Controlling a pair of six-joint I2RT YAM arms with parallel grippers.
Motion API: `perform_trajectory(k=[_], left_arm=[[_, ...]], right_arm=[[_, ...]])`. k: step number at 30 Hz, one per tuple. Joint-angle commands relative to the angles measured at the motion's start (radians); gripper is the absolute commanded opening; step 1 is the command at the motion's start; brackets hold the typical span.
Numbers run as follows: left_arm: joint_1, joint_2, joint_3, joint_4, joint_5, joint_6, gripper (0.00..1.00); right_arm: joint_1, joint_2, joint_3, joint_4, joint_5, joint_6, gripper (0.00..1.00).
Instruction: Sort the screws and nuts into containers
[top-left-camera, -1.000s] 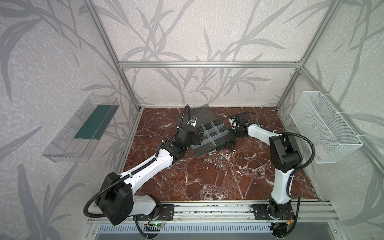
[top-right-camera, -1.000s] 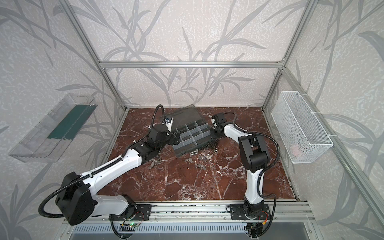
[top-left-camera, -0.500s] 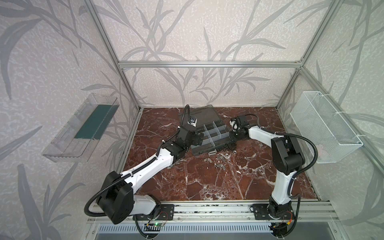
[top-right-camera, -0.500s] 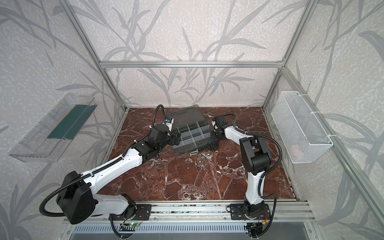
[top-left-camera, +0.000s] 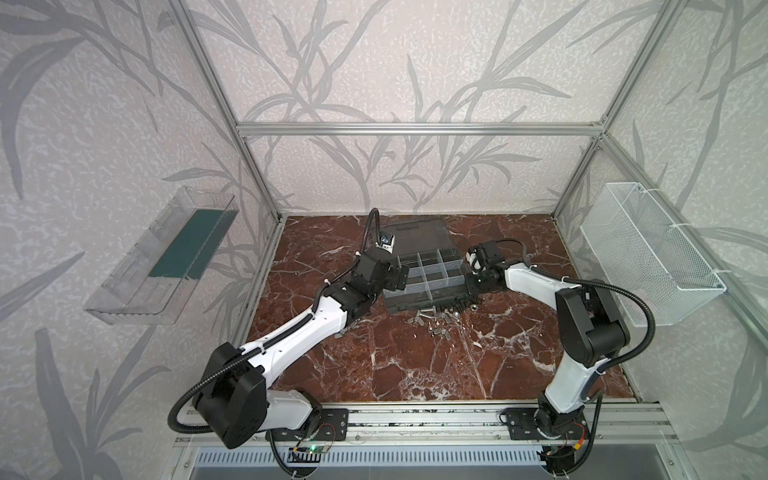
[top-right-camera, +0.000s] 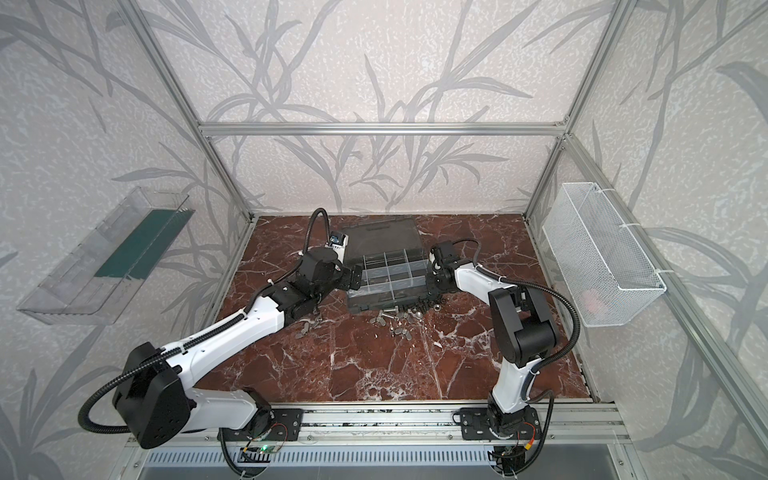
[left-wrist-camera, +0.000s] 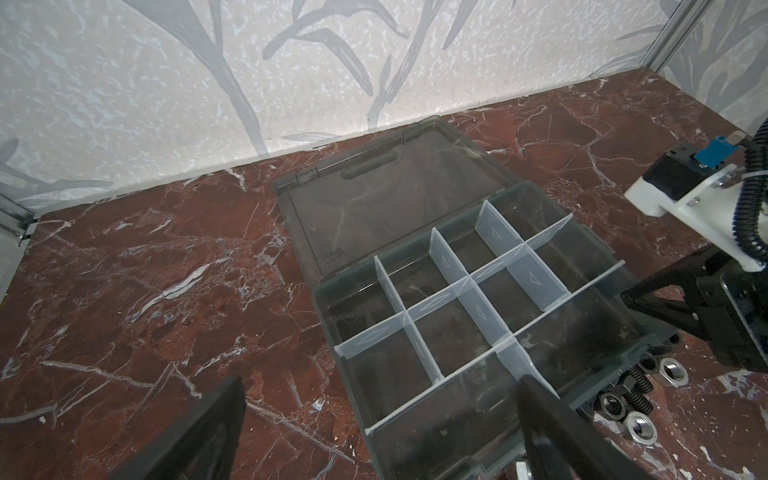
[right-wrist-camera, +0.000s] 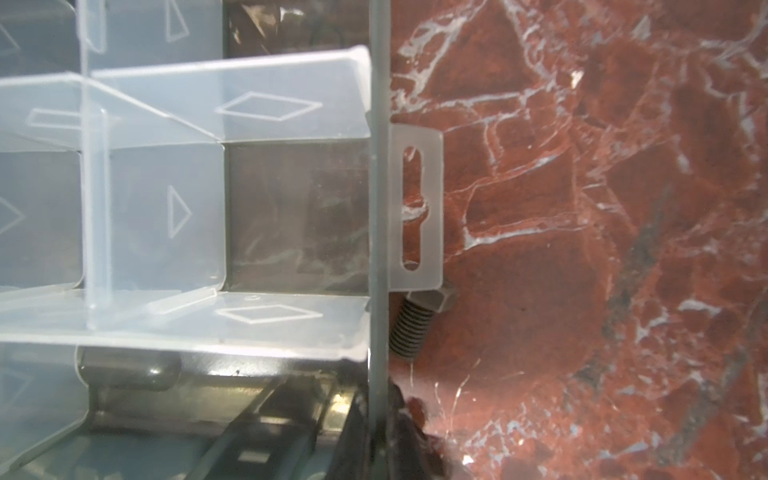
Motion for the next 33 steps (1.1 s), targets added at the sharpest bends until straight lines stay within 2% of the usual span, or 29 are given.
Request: perform_trajectory(k=[1, 12, 24, 29, 33], left_arm=[[-0.006, 0.005, 0.033, -0.029, 0.01, -0.02, 0.99], [-0.014, -0.001, 0.03, -0.033, -0.009, -0.009, 0.99], [-0.016, -0.001, 0.036, -0.04, -0.007, -0.012, 0.99], [-0.017, 0.004, 0.039, -0.043, -0.013, -0.014, 0.99], [-0.016, 0.004, 0.039, -0.041, -0.019, -0.011, 0.99]], right_arm=[[0.032, 0.001, 0.044, -0.024, -0.026, 0.01, 0.03], [0.04, 0.137, 0.205, 0.011, -0.027, 0.106, 0.0], [0.025, 0.21, 0.297, -0.039, 0.027, 0.06, 0.0], [0.014, 0.168, 0.285, -0.045, 0.009, 0.043, 0.07], [0.005, 0.127, 0.28, -0.061, -0.012, 0.038, 0.16]])
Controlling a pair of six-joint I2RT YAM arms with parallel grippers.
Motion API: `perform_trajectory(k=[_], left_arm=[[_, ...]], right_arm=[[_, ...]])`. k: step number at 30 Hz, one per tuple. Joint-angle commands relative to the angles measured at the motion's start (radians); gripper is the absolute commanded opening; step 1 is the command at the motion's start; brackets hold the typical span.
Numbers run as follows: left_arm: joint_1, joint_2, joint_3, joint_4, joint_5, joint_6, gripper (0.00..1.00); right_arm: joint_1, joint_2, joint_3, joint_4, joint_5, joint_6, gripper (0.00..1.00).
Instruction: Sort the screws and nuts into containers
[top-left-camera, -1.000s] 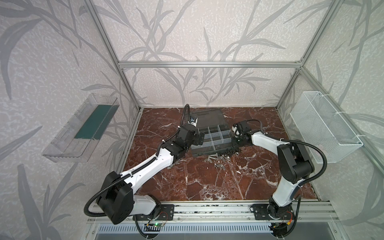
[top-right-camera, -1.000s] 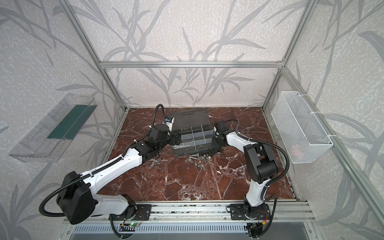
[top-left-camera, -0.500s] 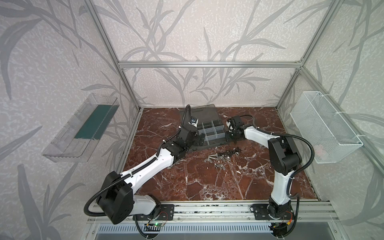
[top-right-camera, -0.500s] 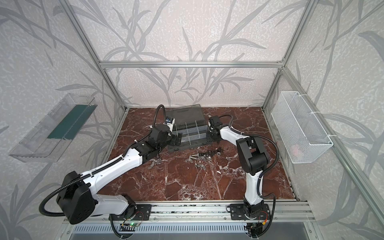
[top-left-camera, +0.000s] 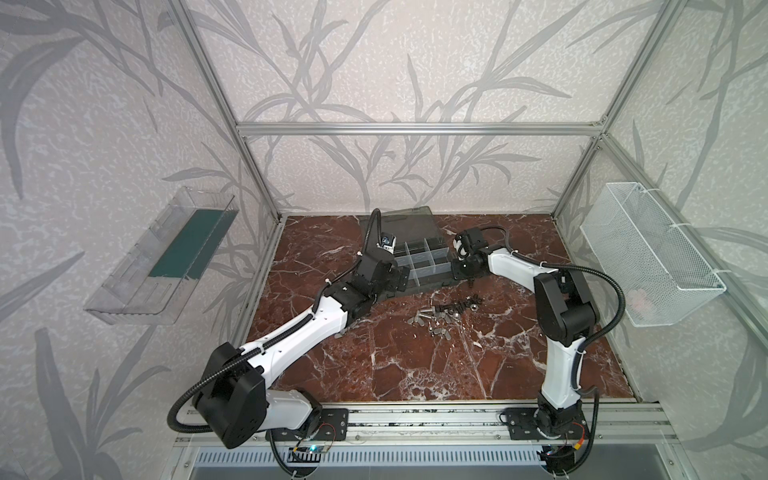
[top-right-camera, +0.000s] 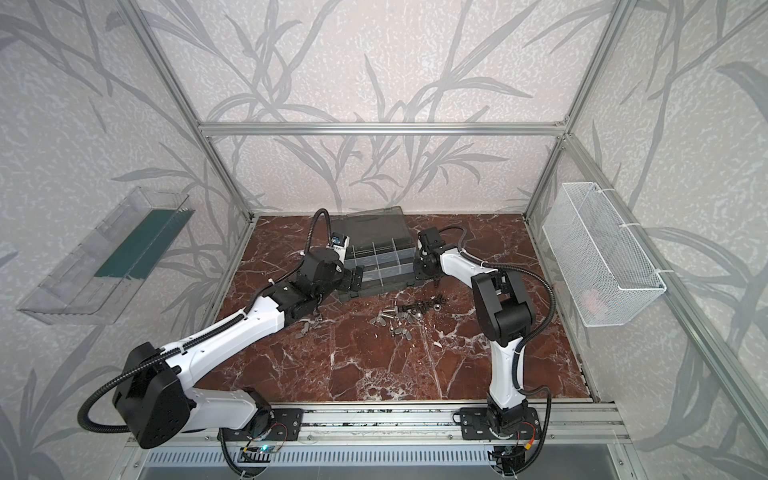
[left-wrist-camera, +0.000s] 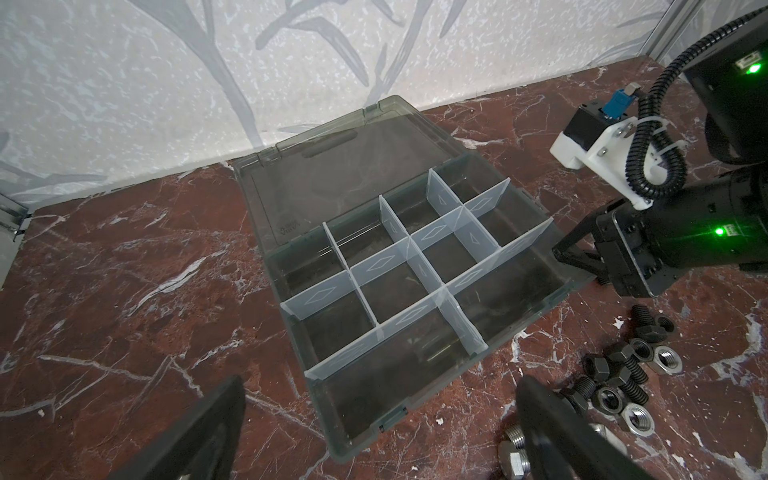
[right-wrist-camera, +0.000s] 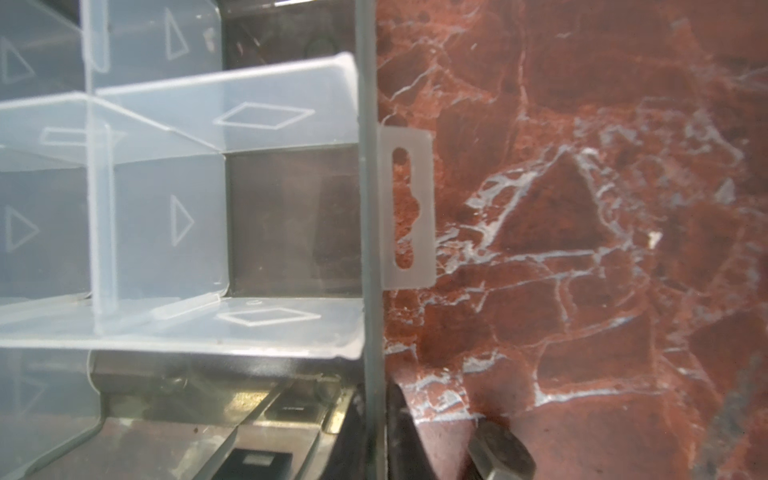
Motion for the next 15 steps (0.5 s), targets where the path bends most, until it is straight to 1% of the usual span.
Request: perform_trajectory(k=[1, 4, 8, 11, 15], left_arm=[[-0.005, 0.0, 0.029, -0.008, -0.017, -0.008, 0.99], [-0.005, -0.003, 0.027, -0.002, -0.008, -0.005, 0.99], [-0.006, -0.006, 0.028, -0.006, -0.006, -0.004, 0.99], [-0.005, -0.004, 0.029, -0.009, 0.004, -0.008, 0.99], [-0.006, 0.0, 0.034, -0.013, 0.049, -0.017, 0.99]], right_arm=[[-0.013, -0.087, -0.006, -0.015, -0.02, -0.006, 0.18], [-0.028, -0.134, -0.042, 0.0, -0.053, 0.006, 0.25], [-0.064, -0.186, -0.093, 0.026, -0.081, 0.021, 0.32], [-0.104, -0.198, -0.137, 0.045, -0.085, 0.038, 0.34], [-0.138, -0.17, -0.164, 0.045, -0.106, 0.048, 0.34]])
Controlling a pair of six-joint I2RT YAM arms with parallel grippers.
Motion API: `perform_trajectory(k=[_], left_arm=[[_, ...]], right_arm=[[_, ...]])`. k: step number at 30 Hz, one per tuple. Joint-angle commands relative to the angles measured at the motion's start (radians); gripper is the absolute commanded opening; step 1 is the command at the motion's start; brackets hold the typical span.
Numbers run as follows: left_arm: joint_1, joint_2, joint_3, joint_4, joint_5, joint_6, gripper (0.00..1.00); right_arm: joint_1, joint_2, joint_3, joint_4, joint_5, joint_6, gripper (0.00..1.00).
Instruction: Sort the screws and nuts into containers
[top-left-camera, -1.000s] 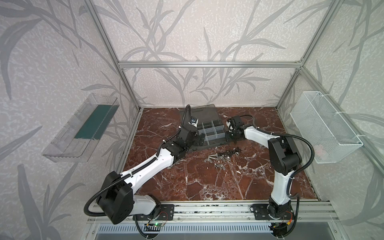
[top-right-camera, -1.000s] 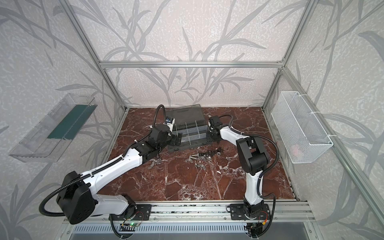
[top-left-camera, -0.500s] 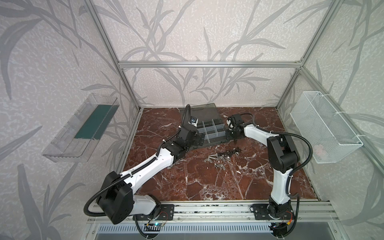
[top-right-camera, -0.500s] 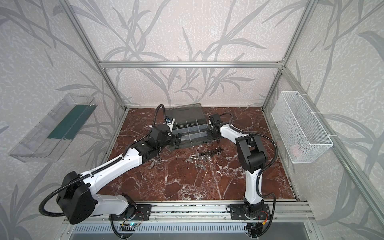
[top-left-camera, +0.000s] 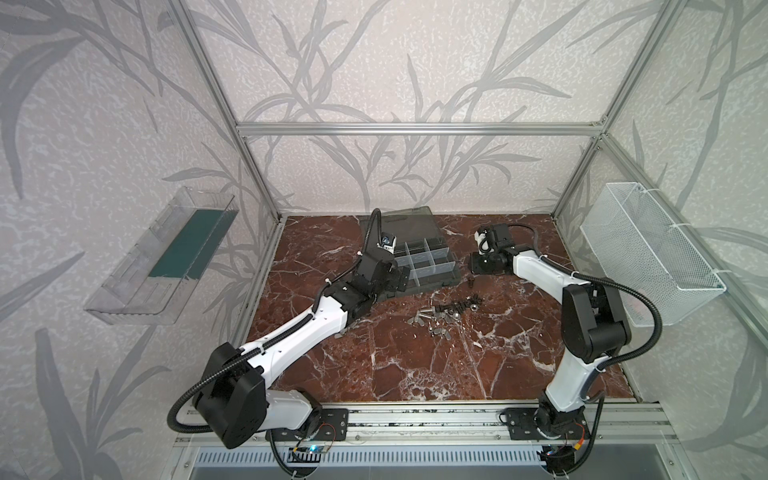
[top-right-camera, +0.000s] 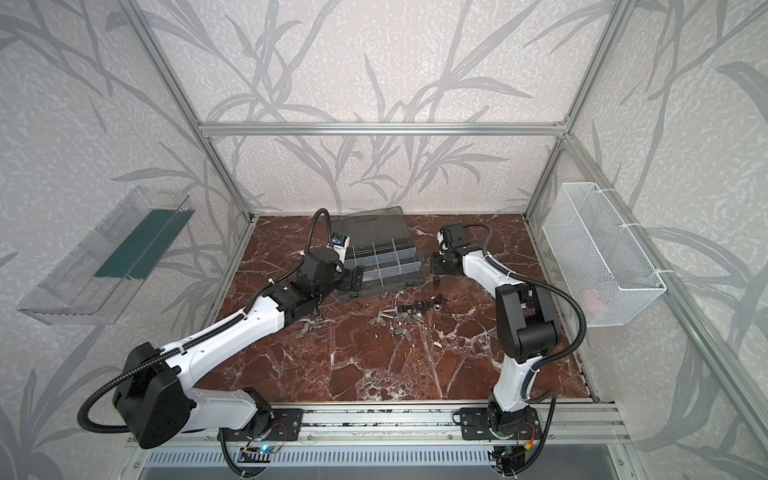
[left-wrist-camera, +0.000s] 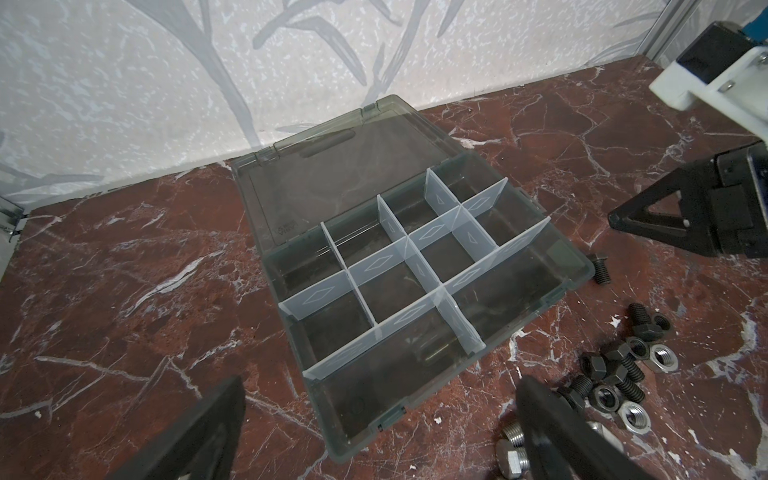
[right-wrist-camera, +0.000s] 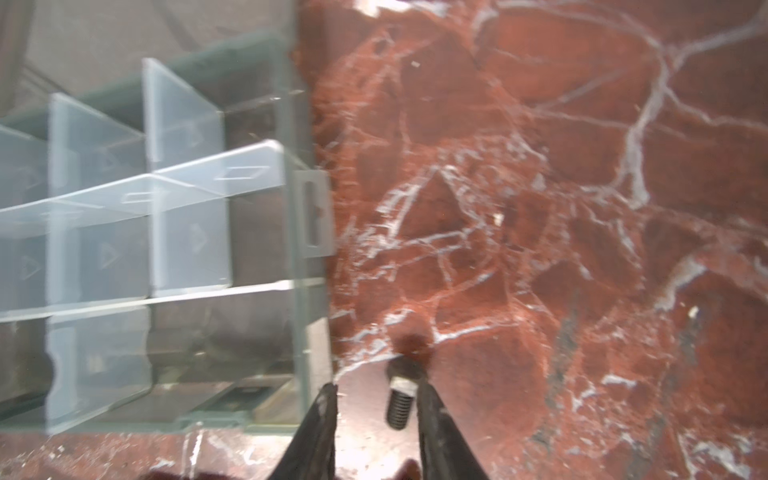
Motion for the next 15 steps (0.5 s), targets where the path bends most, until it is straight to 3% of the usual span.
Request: perform_trajectory(k=[1, 9, 15], left_arm=[[-0.005, 0.002, 0.031, -0.009, 0.047, -0.017, 0.99], [-0.007, 0.027, 0.061, -0.035, 0.208, -0.008, 0.99], [-0.007, 0.047, 0.076, -0.05, 0.248, -0.007, 0.99]], right_arm=[[-0.018, 0.02, -0.025, -0.001, -0.026, 0.018, 0.34], [-0.02, 0.104, -0.008, 0.0, -0.05, 0.015, 0.34], [-0.019, 0.143, 0.004, -0.01, -0.068, 0.015, 0.34]])
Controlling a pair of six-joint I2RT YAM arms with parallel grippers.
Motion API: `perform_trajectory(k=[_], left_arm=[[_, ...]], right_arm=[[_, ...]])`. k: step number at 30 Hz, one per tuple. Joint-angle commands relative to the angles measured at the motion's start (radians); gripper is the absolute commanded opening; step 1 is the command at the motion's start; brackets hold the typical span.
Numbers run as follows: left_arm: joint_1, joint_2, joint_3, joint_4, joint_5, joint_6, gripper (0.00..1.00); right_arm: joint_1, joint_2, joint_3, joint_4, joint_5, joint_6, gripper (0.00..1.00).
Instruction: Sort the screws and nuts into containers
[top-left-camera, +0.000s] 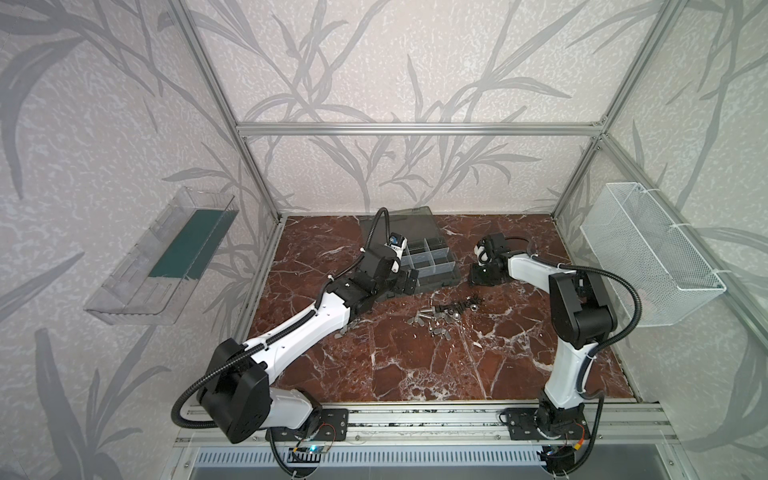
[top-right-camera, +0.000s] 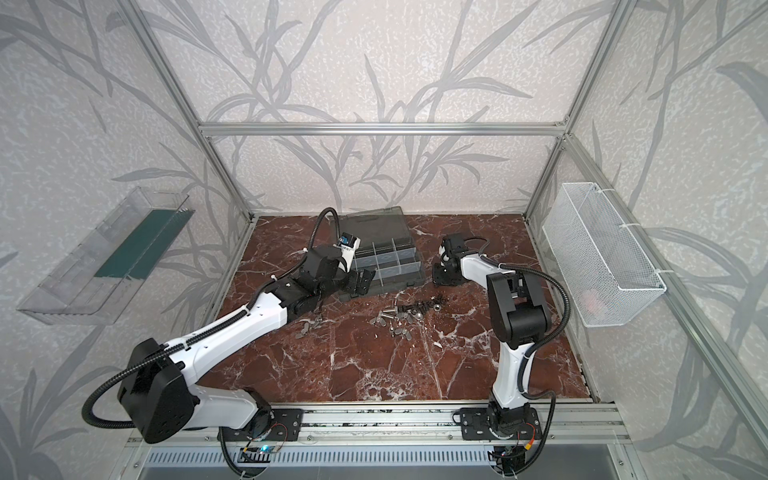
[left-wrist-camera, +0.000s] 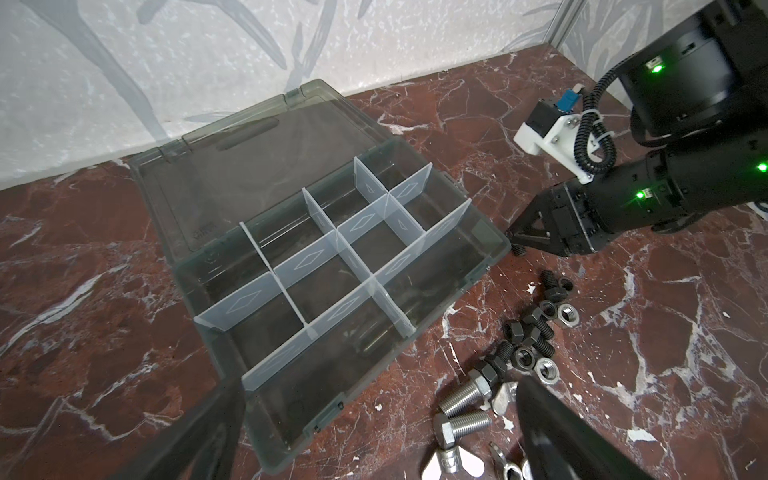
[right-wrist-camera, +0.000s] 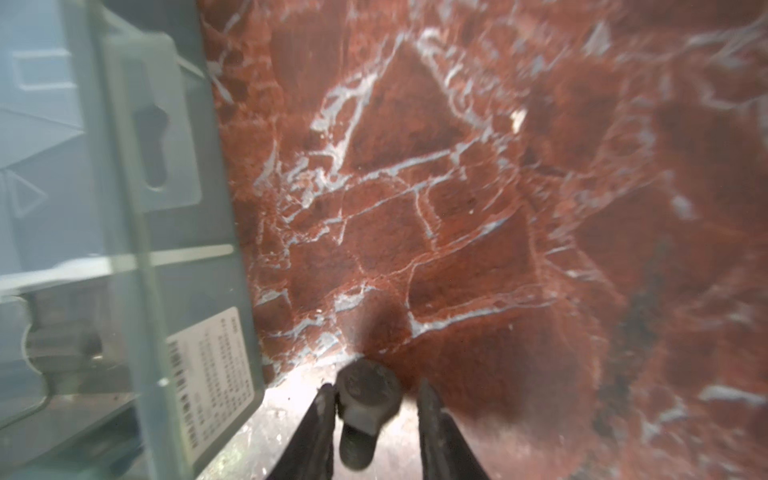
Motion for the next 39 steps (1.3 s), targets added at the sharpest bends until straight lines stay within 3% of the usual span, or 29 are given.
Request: perform_trajectory(k=[1, 7, 17, 26, 39], left_arm=[[-0.005, 0.015, 0.04, -0.029, 0.05, -0.007, 0.99], [-0.007, 0.027, 0.05, -0.04, 0.08, -0.004, 0.99], [-0.008, 0.008, 0.047, -0.013, 0.188, 0.006, 0.99], [-0.01, -0.043, 0.018, 0.037, 0.236, 0.026, 0.99], [-0.009, -0.108, -0.02, 0.081, 0.176, 0.025, 0.99]], right_arm=[[0.001, 0.017, 0.021, -0.014, -0.019, 0.003, 0.34], [0.007, 0.037, 0.024, -0.031, -0.001, -0.006, 0.33], [0.013, -0.002, 0.018, -0.039, 0.026, -0.015, 0.15], [0.014, -0.098, 0.022, -0.066, 0.031, -0.009, 0.14], [0.091, -0.17, 0.145, -0.123, 0.02, -0.001, 0.13]])
